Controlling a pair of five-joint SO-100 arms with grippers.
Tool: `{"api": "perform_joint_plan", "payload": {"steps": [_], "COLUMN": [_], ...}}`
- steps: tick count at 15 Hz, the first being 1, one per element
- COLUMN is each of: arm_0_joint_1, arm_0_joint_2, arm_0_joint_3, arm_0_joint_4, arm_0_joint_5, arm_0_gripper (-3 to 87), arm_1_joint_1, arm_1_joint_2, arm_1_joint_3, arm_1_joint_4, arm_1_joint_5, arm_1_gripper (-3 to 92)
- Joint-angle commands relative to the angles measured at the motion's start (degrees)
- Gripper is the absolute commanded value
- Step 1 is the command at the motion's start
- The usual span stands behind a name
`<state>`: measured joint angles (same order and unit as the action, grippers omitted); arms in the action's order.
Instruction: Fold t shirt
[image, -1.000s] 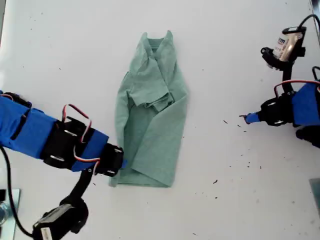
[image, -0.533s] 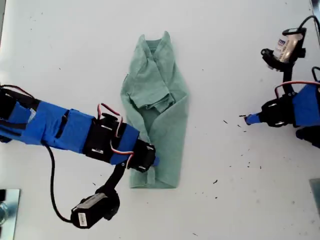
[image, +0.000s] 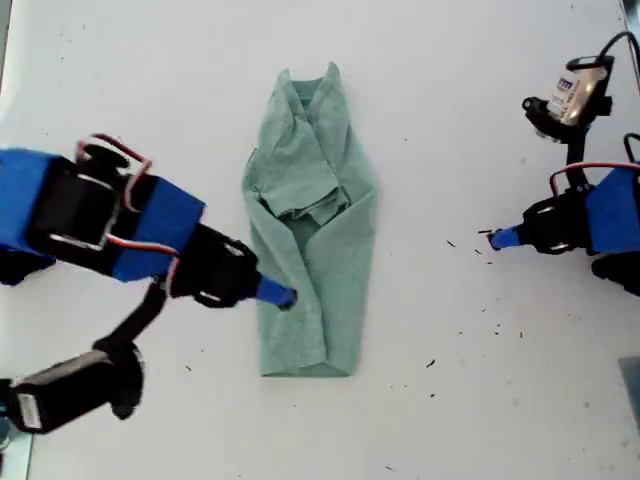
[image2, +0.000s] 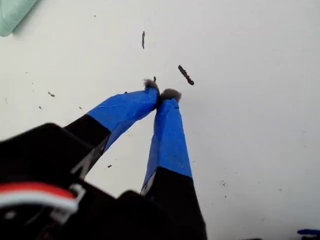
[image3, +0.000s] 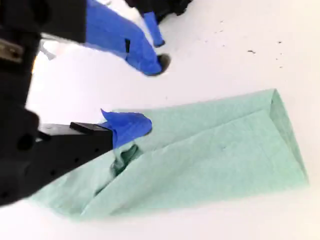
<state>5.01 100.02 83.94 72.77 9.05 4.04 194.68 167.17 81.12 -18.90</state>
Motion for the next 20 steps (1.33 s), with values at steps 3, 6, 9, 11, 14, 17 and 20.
{"api": "perform_joint_plan", "payload": {"steps": [3, 6, 9, 11, 14, 17, 20], "arm_0_joint_1": [3.2, 7.1, 7.4, 9.7, 14.2, 16.7, 15.7], "arm_0_joint_2": [60.9, 86.5, 71.4, 55.5, 17.1, -3.7, -16.5], "arm_0_joint_3": [71.5, 91.0, 86.8, 71.3, 27.7, 5.9, -3.0], "arm_0_joint_4": [-11.2, -14.2, -17.1, -14.2, -4.0, -2.4, -3.9], "arm_0_joint_5": [-22.1, -26.9, -28.0, -30.0, -22.7, -18.5, -17.6], "arm_0_gripper": [-0.1, -0.2, -0.2, -0.2, 25.7, 29.3, 29.2], "arm_1_joint_1": [-0.5, -0.6, -0.8, -4.0, -10.9, -15.9, -18.2], "arm_1_joint_2": [0.3, 0.3, -0.4, -18.0, -62.8, -90.1, -108.5], "arm_1_joint_3": [-0.4, 0.4, -0.1, -11.2, -52.5, -84.0, -100.6], "arm_1_joint_4": [0.9, 0.6, 0.4, -5.9, -7.6, -1.8, -2.6], "arm_1_joint_5": [0.7, 0.6, 1.0, 1.8, 1.6, 3.7, 5.7], "arm_1_gripper": [2.5, 2.5, 2.5, 2.5, 18.1, 29.2, 30.4]}}
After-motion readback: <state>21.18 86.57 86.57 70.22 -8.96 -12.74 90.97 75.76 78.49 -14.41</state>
